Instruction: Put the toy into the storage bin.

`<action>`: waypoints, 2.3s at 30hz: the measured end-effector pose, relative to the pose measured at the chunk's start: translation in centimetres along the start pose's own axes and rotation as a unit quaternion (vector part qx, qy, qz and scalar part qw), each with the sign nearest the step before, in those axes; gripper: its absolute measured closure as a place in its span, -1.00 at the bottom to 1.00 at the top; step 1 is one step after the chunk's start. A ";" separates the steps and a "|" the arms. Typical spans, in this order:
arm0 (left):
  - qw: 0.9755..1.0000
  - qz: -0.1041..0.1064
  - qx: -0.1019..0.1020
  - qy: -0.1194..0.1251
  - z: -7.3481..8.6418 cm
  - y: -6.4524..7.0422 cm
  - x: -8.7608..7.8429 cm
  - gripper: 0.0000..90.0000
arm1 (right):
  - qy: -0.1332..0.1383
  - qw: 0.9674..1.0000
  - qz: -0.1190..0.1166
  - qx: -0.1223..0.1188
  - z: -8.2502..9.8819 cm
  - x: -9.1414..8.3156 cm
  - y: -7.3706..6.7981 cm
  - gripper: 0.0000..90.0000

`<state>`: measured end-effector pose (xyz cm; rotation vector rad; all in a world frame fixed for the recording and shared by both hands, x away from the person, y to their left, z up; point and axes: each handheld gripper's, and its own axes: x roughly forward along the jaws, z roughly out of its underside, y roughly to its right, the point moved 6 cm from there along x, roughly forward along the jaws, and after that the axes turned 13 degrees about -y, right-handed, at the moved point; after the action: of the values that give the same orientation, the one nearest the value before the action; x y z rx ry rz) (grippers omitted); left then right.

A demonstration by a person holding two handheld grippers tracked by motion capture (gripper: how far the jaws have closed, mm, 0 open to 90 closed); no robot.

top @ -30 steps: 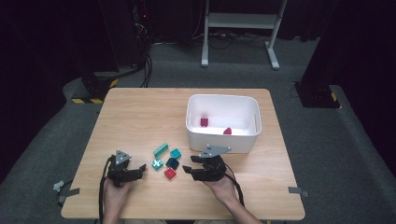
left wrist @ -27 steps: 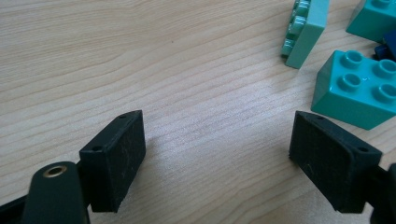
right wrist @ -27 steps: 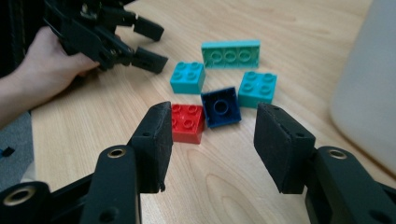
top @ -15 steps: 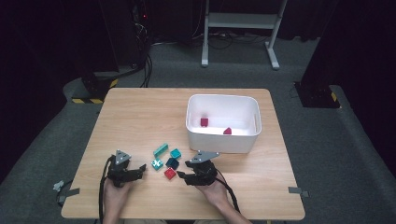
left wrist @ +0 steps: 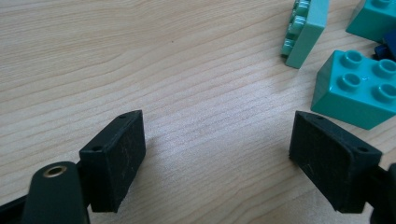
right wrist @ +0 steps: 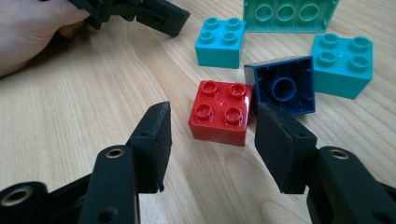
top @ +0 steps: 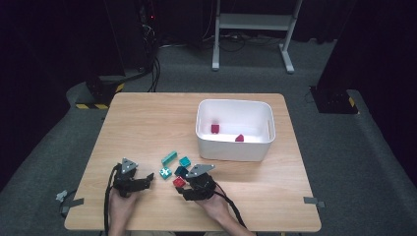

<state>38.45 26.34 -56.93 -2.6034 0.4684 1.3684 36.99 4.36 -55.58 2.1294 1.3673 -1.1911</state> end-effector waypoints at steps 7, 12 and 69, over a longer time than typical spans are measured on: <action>1.000 0.001 -0.001 0.000 0.0 0.0 0.0 -0.58 | -0.010 1.000 0.009 -0.002 -0.1 0.8 -0.2 0.04; 1.000 0.001 -0.001 0.000 0.0 0.0 0.0 -0.58 | -0.013 1.000 0.021 -0.001 -0.2 1.3 -0.1 0.13; 1.000 0.002 0.000 0.000 0.0 0.0 0.0 -0.59 | 0.035 0.999 -0.005 -0.011 -2.0 -11.1 3.8 0.32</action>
<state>38.47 26.37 -56.92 -2.6052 0.4728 1.3691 39.16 -2.55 -46.18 2.1717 1.4155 -1.1091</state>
